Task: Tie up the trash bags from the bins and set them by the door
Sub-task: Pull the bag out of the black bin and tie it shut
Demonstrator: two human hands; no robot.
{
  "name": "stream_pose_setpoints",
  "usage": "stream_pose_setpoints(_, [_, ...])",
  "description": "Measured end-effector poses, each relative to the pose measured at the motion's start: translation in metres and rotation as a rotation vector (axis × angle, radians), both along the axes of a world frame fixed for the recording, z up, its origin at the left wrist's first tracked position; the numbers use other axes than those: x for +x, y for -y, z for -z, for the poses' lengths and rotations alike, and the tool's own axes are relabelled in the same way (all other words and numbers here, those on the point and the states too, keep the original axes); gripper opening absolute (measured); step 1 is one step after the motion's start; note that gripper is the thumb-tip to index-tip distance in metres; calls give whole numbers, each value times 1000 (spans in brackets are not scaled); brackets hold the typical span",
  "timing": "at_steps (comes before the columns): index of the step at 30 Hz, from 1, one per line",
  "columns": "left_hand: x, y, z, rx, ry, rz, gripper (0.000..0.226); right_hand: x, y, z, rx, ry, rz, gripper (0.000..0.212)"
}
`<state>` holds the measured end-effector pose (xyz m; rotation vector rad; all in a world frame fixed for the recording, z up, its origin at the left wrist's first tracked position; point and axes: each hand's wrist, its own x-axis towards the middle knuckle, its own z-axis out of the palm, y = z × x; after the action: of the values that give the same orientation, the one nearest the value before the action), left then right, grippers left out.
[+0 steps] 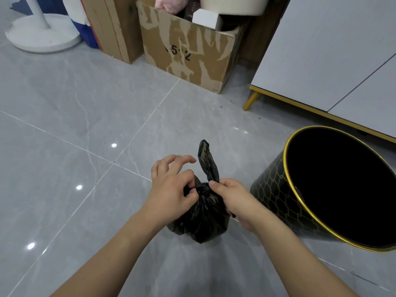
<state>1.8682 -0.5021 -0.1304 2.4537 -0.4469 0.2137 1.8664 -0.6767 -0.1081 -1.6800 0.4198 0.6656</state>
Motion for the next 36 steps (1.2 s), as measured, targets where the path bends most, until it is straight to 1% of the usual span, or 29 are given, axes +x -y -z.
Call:
stream_pose_setpoints(3, [3, -3, 0, 46, 54, 110, 16, 2, 5, -13, 26, -42, -86, 23])
stream_pose_setpoints(5, [6, -3, -1, 64, 29, 164, 17, 3, 7, -19, 39, -54, -121, 21])
stream_pose_setpoints(7, [8, -2, -1, 27, -28, 178, 11, 4, 10, -20, -17, -30, -167, 24])
stream_pose_setpoints(9, [8, -1, -1, -20, -76, 165, 9, 5, 12, -19, -189, 62, -252, 29])
stream_pose_setpoints(12, [4, 4, 0, -76, -109, 128, 13, 3, 14, -16, -615, 319, -424, 22])
stream_pose_setpoints(13, [3, 6, 1, -100, -128, 109, 13, 0, 14, -18, -718, 414, -464, 21])
stream_pose_setpoints(15, [0, 8, 4, -162, -180, 56, 13, -5, 12, -22, -783, 562, -504, 21])
stream_pose_setpoints(17, [-1, 8, 5, -180, -199, 7, 10, -8, 12, -20, -785, 606, -521, 21])
stream_pose_setpoints(19, [-1, 7, 6, -112, -149, 1, 9, -9, 11, -12, -724, 543, -464, 15])
stream_pose_setpoints(20, [-1, 7, 6, -61, -116, 15, 10, -8, 10, -8, -625, 481, -371, 12])
stream_pose_setpoints(22, [-2, 7, 6, 36, -54, 46, 16, -6, 6, -6, -311, 266, -167, 14])
stream_pose_setpoints(24, [-1, 7, 6, 111, -15, 54, 20, -4, 4, -11, -25, 46, -77, 17])
stream_pose_setpoints(25, [0, 7, 6, 134, -8, 52, 21, -4, 4, -14, 64, -24, -56, 17])
stream_pose_setpoints(27, [1, 9, 5, 141, -20, 45, 22, -3, 8, -16, 140, -86, -62, 12])
stream_pose_setpoints(29, [0, 12, 5, 88, -58, 32, 21, -3, 9, -17, 79, -53, -138, 12])
stream_pose_setpoints(30, [-1, 13, 5, 43, -80, 24, 20, -2, 8, -18, 16, -10, -179, 8])
stream_pose_setpoints(32, [-1, 15, 6, -33, -116, 12, 18, -2, 11, -12, -166, 114, -219, 19])
stream_pose_setpoints(34, [-3, 15, 8, -65, -130, 14, 18, -3, 13, -6, -340, 226, -223, 12])
stream_pose_setpoints(36, [-4, 15, 9, -90, -148, 15, 18, -5, 13, -2, -399, 311, -233, 8])
